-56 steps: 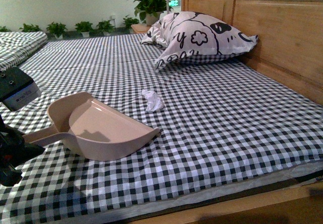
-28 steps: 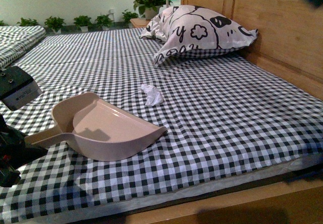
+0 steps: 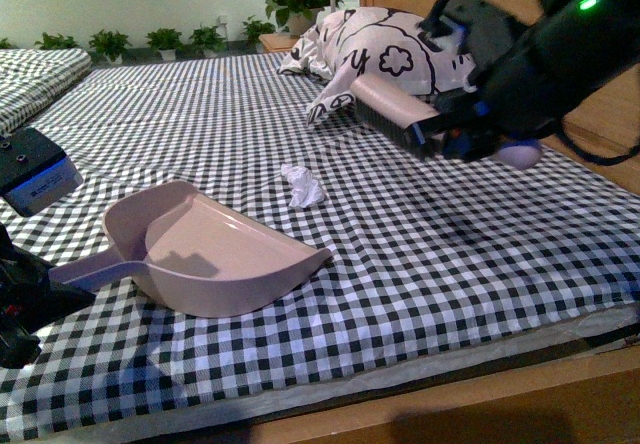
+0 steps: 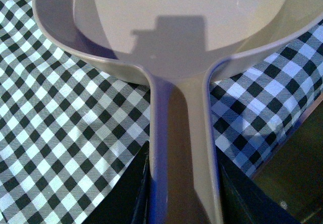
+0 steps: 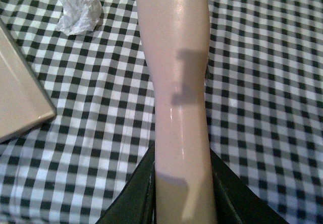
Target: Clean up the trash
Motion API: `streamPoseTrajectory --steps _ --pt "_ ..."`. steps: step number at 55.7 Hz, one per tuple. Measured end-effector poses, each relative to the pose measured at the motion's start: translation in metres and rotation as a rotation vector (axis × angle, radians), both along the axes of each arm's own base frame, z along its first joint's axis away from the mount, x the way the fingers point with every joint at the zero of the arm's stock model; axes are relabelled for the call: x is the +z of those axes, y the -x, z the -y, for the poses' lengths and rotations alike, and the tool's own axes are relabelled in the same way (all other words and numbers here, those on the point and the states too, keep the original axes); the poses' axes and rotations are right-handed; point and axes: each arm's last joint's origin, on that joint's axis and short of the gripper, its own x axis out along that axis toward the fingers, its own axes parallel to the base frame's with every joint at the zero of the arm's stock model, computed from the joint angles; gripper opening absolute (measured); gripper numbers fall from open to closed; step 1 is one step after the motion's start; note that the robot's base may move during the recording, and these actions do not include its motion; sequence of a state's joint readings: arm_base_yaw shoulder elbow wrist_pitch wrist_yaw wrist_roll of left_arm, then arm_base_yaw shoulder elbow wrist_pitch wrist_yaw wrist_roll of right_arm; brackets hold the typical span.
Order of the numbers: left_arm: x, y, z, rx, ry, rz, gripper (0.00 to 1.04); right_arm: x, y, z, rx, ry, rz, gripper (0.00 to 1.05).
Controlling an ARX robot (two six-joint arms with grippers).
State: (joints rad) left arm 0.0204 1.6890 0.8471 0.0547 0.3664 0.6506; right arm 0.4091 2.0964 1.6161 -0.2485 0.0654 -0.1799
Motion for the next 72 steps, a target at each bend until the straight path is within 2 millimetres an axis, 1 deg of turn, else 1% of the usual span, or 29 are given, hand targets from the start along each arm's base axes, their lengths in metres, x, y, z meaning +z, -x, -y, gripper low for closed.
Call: streamPoseTrajectory --steps 5,11,23,28,33,40,44,48,51,54,57,61,65,67,72 --pt "0.0 0.0 0.0 0.0 0.0 0.0 0.28 -0.011 -0.015 -0.011 0.001 0.02 -0.016 0.21" --pt "0.0 0.0 0.0 0.0 0.0 0.0 0.28 -0.018 -0.029 -0.022 0.001 0.044 -0.015 0.21" --pt "0.0 0.0 0.0 0.0 0.0 0.0 0.28 -0.026 -0.042 -0.035 0.009 0.065 -0.015 0.21" --pt "0.0 0.0 0.0 0.0 0.0 0.0 0.28 -0.031 -0.04 -0.04 0.047 0.057 -0.046 0.21" --pt "0.0 0.0 0.0 0.0 0.0 0.0 0.28 -0.038 -0.033 -0.046 0.133 0.058 -0.093 0.21" --pt "0.0 0.0 0.0 0.0 0.0 0.0 0.28 -0.048 -0.014 -0.052 0.306 0.041 -0.202 0.21" --pt "0.0 0.0 0.0 0.0 0.0 0.0 0.28 -0.048 -0.003 -0.052 0.403 -0.001 -0.256 0.21" --pt "0.0 0.0 0.0 0.0 0.001 0.0 0.28 -0.041 0.007 -0.049 0.478 -0.06 -0.298 0.21" --pt "0.0 0.0 0.0 0.0 0.0 0.0 0.28 -0.031 0.013 -0.044 0.539 -0.109 -0.317 0.21" --pt "0.0 0.0 0.0 0.0 0.0 0.0 0.28 -0.018 0.02 -0.037 0.587 -0.143 -0.327 0.21" --pt "0.0 0.0 0.0 0.0 0.0 0.0 0.28 -0.001 0.028 -0.027 0.605 -0.154 -0.311 0.21" --pt "0.0 0.0 0.0 0.0 0.0 0.0 0.28 0.019 0.03 -0.012 0.578 -0.146 -0.239 0.21" --pt "0.0 0.0 0.0 0.0 0.0 0.0 0.28 0.034 0.031 0.005 0.535 -0.138 -0.163 0.21" --pt "0.0 0.0 0.0 0.0 0.0 0.0 0.28 0.037 0.03 0.011 0.515 -0.132 -0.137 0.21" --pt "0.0 0.0 0.0 0.013 0.003 0.003 0.28 0.043 0.03 0.032 0.404 -0.096 -0.046 0.21"
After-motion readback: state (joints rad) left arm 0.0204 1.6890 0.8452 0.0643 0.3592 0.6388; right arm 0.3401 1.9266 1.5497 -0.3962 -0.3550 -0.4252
